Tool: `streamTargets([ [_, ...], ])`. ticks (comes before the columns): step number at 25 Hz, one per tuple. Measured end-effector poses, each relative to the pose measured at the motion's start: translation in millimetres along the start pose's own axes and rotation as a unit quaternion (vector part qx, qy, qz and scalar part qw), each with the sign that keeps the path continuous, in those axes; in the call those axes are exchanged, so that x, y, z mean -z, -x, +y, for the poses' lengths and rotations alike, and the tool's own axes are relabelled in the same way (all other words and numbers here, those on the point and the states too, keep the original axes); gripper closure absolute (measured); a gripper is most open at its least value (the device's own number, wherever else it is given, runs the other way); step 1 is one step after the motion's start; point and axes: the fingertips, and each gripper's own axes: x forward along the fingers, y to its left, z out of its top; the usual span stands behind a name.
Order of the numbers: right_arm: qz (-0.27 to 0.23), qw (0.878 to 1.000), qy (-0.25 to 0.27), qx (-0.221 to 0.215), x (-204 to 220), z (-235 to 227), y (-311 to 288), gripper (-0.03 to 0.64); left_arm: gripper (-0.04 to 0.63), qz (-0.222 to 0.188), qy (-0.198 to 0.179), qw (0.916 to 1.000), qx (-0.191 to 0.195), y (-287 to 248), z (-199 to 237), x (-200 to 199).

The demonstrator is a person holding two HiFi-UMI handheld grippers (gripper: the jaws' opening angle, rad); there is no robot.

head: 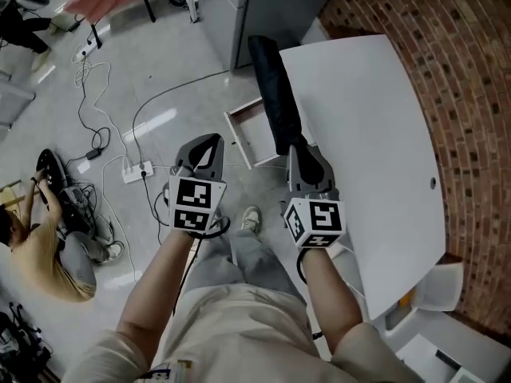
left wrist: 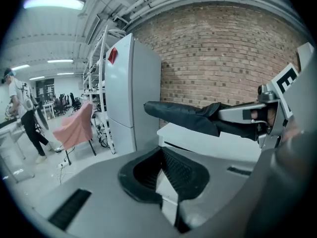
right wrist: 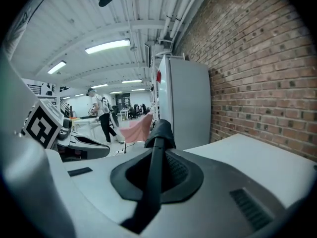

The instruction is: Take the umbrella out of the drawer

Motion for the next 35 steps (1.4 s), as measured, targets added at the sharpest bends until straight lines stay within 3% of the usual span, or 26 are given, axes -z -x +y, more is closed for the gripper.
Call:
streamTargets([
  [5, -0.050, 0.999, 0.014, 0.006, -61.0, 1.8, 27.3, 0.598, 0.586, -0.041, -0.025, 0.9988, -0.008, 36.7, 2.4, -60.9],
  [12, -0.113, 0.993, 0.014, 0.012, -135.1, 8.7, 74.2, 0.598, 0.588, -0.088, -0.040, 0.9953, -0.006, 82.6, -6.0, -117.4],
  [16, -0.133, 0.991, 0.025, 0.012, -165.0, 8.2, 101.4, 0.598, 0.588, -0.120, -0.055, 0.9912, 0.001, 107.2, -18.9, -148.5],
  [19, -0.150, 0.988, 0.039, 0.007, -184.5, 10.5, 119.8, 0.598, 0.588, -0.151, -0.088, 0.9846, -0.001, 124.4, -28.9, -173.8],
  [21, -0.163, 0.986, 0.039, 0.002, -194.4, 15.1, 130.1, 0.598, 0.588, -0.171, -0.102, 0.9799, 0.009, 136.0, -34.0, -187.5],
  [24, -0.174, 0.984, 0.033, -0.001, -203.6, 18.5, 144.3, 0.598, 0.586, -0.191, -0.083, 0.9772, 0.041, 150.3, -42.1, -200.7],
  [29, -0.182, 0.982, 0.044, 0.000, -208.4, 19.5, 168.5, 0.598, 0.588, -0.219, -0.088, 0.9703, 0.055, 171.1, -56.6, -213.1],
  [35, -0.183, 0.983, 0.027, -0.014, -207.6, 24.7, 189.3, 0.598, 0.588, -0.217, -0.086, 0.9699, 0.068, 186.6, -72.3, -211.2],
])
